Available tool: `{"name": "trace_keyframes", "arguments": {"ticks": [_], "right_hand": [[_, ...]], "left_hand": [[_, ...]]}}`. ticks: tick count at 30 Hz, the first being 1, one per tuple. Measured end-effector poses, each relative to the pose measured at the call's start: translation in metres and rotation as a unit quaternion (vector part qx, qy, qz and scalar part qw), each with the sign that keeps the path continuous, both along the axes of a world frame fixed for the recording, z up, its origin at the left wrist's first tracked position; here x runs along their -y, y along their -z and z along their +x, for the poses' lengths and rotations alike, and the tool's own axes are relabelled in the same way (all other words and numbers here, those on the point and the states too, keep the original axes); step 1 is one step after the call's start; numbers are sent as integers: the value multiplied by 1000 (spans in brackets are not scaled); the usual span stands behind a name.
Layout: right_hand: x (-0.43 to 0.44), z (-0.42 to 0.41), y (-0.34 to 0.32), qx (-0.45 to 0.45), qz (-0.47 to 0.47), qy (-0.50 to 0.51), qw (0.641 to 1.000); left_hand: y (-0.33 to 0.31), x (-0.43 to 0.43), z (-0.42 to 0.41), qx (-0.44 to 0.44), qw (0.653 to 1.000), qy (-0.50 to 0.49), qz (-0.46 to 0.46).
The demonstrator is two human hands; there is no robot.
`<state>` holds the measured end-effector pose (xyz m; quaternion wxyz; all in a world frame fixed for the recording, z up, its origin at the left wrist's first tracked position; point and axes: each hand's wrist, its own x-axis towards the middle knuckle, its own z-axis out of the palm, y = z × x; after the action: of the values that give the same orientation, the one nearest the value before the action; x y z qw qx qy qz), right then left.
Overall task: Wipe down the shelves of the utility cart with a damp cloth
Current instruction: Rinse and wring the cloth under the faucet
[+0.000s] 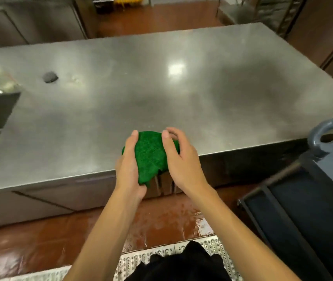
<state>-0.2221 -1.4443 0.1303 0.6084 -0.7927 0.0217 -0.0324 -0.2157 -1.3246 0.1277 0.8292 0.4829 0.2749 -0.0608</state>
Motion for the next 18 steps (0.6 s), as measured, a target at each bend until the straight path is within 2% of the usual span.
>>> {"name": "trace_keyframes", "arguments": {"ticks": [4, 7, 9, 11, 13, 18], "right_hand": [[-84, -6, -5, 135, -68, -137, 979], [-141, -11, -1, 173, -137, -288, 932], [-183, -9, 5, 191, -207, -352, 893], [-226, -4, 13, 217, -285, -376, 855], [-269, 5, 22, 232, -319, -380, 837], [-371, 42, 49, 260, -300, -353, 847]], "left_hand": [[2, -100, -12, -16, 996, -86, -2], [4, -167, -22, -37, 990, -137, -21], [4, -206, -27, -42, 985, -167, -27], [7, -243, -29, -53, 979, -192, -37], [9, -277, -28, -59, 974, -214, -43], [14, -363, -8, -83, 955, -286, 9]]}}
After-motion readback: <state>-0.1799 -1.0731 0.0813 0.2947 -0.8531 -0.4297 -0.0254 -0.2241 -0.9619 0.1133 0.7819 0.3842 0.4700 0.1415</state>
